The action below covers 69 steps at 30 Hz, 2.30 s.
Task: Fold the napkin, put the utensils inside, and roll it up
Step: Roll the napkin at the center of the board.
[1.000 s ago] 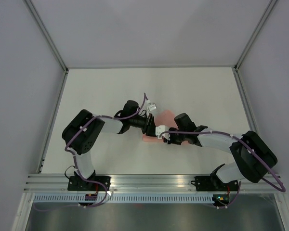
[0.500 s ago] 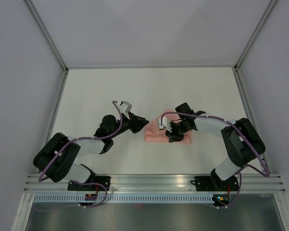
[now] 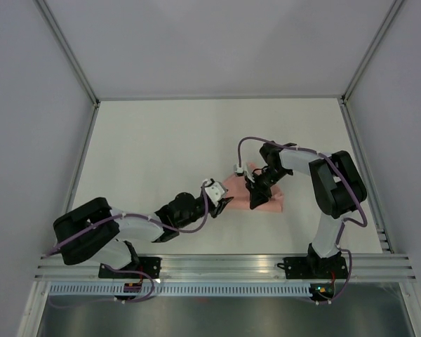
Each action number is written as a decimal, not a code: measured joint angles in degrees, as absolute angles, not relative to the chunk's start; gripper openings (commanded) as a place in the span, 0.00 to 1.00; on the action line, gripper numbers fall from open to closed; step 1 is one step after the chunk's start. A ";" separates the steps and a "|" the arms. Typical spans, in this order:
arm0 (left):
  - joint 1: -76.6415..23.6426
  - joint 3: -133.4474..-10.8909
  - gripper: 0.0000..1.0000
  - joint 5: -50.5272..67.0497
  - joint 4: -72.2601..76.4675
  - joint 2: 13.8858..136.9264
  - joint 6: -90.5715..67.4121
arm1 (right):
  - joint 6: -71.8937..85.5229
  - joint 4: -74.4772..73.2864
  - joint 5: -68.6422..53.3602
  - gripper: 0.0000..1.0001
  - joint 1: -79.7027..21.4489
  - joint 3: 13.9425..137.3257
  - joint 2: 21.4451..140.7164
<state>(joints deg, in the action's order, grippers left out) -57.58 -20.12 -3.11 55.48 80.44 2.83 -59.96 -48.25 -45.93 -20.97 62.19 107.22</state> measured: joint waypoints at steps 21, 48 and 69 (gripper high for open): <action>-71.46 -30.57 0.59 -11.73 53.76 104.77 28.08 | -60.71 -58.15 -49.71 0.00 -18.90 67.55 114.41; -70.89 -40.25 0.29 -9.89 48.64 111.02 35.53 | -62.63 -66.26 -50.37 0.00 -17.63 71.72 119.79; -65.06 -45.52 0.02 3.09 38.00 110.08 27.66 | -63.75 -69.63 -48.90 0.50 -14.68 73.97 119.87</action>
